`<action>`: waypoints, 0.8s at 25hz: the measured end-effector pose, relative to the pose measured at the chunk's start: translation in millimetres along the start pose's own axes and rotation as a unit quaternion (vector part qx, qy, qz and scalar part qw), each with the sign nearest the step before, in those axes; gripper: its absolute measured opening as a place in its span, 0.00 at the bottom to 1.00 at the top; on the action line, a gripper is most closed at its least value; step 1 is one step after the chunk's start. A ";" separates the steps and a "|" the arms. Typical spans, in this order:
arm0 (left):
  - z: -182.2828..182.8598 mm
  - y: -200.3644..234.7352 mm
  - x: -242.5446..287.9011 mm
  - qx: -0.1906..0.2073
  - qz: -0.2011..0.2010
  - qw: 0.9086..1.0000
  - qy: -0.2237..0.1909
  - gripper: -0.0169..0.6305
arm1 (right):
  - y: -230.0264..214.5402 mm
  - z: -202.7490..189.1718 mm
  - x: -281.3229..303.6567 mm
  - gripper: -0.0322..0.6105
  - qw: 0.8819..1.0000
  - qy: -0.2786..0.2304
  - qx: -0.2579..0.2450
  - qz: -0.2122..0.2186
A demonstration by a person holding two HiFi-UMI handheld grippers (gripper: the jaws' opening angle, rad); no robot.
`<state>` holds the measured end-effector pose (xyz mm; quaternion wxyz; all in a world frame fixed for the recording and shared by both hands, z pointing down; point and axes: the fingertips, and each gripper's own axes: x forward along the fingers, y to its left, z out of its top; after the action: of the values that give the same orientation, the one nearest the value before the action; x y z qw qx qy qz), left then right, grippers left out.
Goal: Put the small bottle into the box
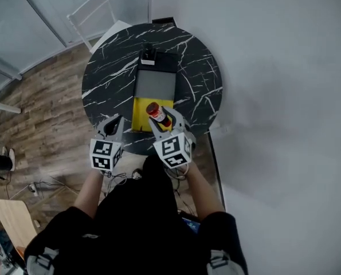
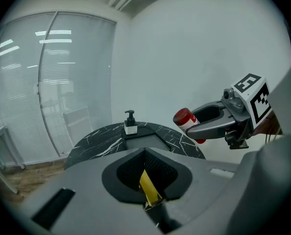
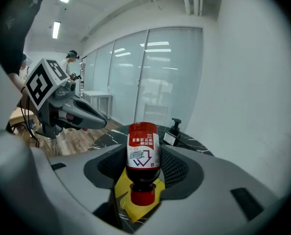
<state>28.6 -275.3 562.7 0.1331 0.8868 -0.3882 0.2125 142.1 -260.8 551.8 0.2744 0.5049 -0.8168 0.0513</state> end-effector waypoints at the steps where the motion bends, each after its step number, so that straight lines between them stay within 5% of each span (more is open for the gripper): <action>1: -7.3 4.0 8.0 -0.005 0.004 1.000 0.012 0.02 | 0.4 -8.8 12.5 0.37 1.000 0.016 0.001 0.012; 20: -94.6 45.8 63.6 -0.101 0.071 0.985 0.120 0.02 | 37.4 -140.7 158.2 0.37 0.961 0.217 -0.051 0.163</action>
<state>7.3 -307.9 679.2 0.2517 0.8074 -0.4507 0.2857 112.3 -317.9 757.0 0.4589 0.3272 -0.8100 0.1618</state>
